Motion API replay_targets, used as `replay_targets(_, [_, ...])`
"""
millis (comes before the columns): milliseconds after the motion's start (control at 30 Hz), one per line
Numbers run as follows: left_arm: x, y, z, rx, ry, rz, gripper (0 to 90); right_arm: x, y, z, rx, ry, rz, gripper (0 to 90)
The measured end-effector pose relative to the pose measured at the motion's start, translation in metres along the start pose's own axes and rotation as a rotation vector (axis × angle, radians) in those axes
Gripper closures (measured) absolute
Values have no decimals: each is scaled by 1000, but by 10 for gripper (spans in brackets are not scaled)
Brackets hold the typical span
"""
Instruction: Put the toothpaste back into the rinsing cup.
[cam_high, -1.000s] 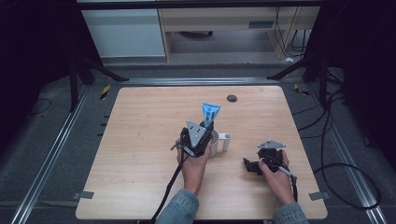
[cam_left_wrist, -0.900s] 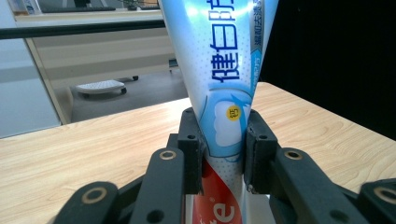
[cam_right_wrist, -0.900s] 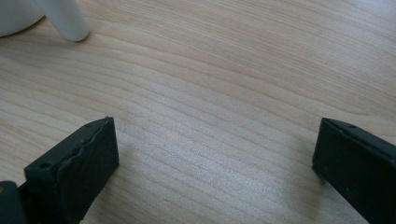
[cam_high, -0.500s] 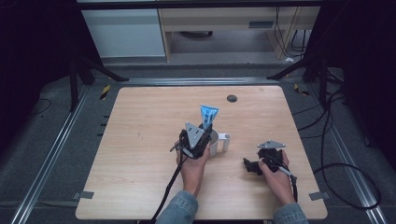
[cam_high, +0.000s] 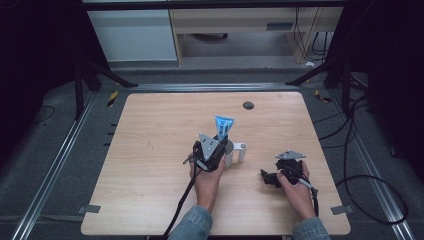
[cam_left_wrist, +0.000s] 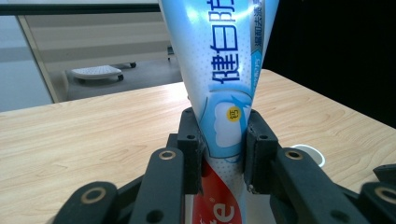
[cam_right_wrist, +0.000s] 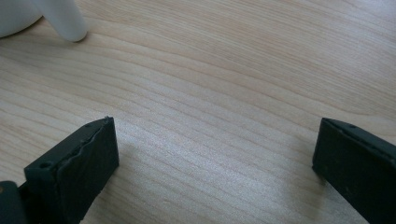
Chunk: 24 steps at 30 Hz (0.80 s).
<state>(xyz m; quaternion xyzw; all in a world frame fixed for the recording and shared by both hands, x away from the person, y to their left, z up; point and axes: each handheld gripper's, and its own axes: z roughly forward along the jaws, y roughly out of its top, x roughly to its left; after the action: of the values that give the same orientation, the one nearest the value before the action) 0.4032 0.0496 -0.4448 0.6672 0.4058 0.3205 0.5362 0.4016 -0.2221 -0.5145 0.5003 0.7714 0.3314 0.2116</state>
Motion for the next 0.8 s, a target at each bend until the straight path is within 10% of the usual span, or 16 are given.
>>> replay_targets(800, [1, -2, 5, 55, -9, 0, 707, 0, 0, 0, -1, -3, 7, 5])
